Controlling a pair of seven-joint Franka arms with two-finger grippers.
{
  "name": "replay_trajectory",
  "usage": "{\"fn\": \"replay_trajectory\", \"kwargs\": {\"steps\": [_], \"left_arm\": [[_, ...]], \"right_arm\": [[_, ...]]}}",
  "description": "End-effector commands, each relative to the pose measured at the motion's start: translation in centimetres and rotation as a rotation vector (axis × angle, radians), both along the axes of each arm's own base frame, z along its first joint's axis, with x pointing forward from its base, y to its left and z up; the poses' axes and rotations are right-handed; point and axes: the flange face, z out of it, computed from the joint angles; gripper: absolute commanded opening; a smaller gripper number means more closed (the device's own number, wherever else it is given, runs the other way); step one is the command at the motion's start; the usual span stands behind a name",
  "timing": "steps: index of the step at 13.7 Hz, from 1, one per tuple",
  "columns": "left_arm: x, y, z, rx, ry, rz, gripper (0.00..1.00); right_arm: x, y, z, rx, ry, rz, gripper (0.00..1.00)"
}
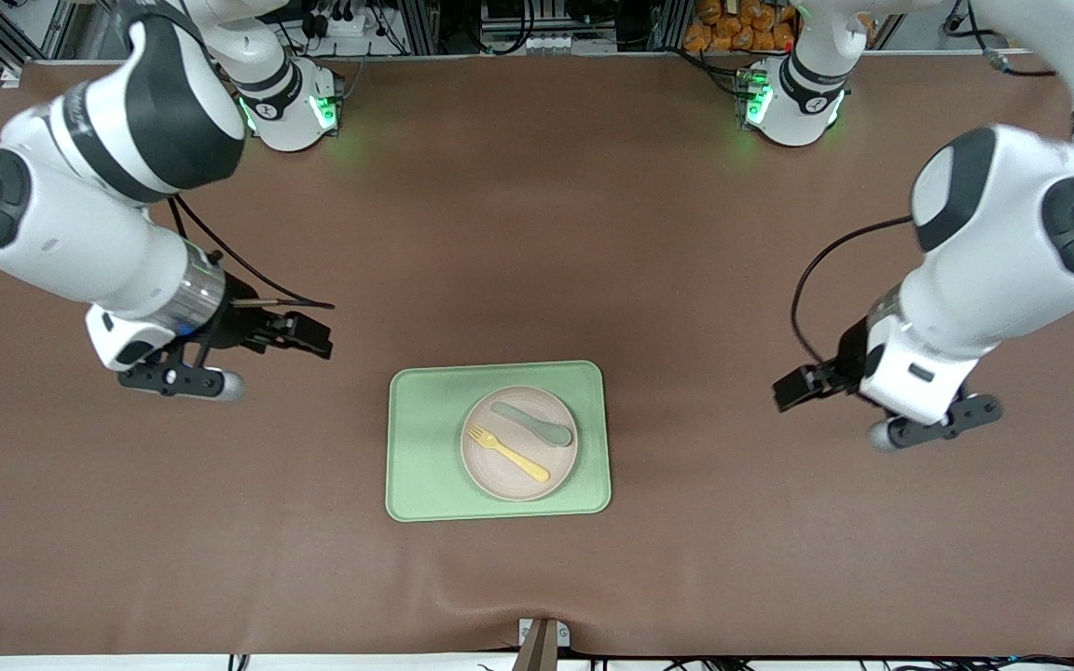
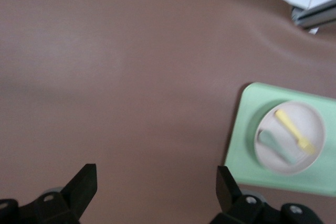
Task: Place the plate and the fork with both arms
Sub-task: 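Release the plate with the left gripper while the right gripper approaches, then lower the right gripper onto the yellow fork and grasp it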
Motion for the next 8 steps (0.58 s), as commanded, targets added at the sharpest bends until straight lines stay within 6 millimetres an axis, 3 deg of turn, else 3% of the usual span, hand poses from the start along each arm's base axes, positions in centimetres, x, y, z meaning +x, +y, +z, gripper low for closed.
{"fn": "replay_trajectory", "kwargs": {"steps": [1,2,4,5,8], "left_arm": [[-3.3,4.7,4.3,0.068,0.028,-0.097,1.0],[-4.6,6.4,6.3,0.082,0.04,-0.128,1.0],[-6.9,8.8,9.0,0.113,0.062,-0.166,1.0],[-8.0,9.2,9.9,0.126,0.086,-0.207,1.0],[-11.3,12.9,12.9,0.137,0.129,-0.289,1.0]], "right_arm": [[1.8,6.3,-2.1,0.045,-0.062,0.061,1.0],[2.2,8.7,-3.4,0.052,-0.081,0.087,1.0],[3.2,11.2,-6.0,0.048,-0.11,0.174,1.0],[4.1,11.4,-7.5,0.046,-0.143,0.251,1.0],[5.6,12.3,-12.0,0.041,-0.247,0.411,1.0]]}}
